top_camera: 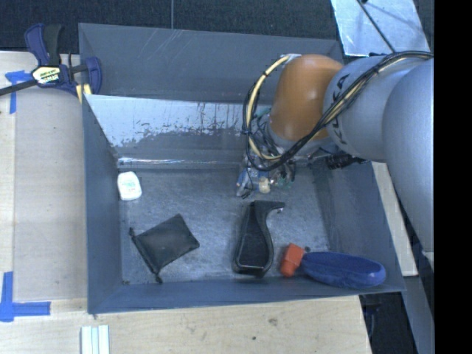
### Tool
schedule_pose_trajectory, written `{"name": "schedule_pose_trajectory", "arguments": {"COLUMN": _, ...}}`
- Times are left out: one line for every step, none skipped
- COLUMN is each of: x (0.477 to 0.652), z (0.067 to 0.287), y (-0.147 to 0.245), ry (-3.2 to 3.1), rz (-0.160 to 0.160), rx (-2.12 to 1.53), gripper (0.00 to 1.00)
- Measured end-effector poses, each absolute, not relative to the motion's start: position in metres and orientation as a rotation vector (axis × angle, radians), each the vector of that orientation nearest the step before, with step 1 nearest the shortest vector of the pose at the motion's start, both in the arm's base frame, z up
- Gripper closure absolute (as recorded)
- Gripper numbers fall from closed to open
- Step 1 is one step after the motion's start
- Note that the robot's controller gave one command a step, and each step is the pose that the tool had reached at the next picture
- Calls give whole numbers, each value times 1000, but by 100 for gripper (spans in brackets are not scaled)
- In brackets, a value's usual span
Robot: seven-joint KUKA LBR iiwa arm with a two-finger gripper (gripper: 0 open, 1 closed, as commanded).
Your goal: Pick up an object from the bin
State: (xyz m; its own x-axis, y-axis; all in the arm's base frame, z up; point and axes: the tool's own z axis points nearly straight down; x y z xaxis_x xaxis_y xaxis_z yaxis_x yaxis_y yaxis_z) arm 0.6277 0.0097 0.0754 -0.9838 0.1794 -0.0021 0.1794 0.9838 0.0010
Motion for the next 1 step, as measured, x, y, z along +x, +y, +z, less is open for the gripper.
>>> {"name": "schedule_pose_trajectory", "arguments": {"x": 631, "z": 181, "y": 9, "ry": 3117, "rz": 2, "rx": 279, "gripper": 100}}
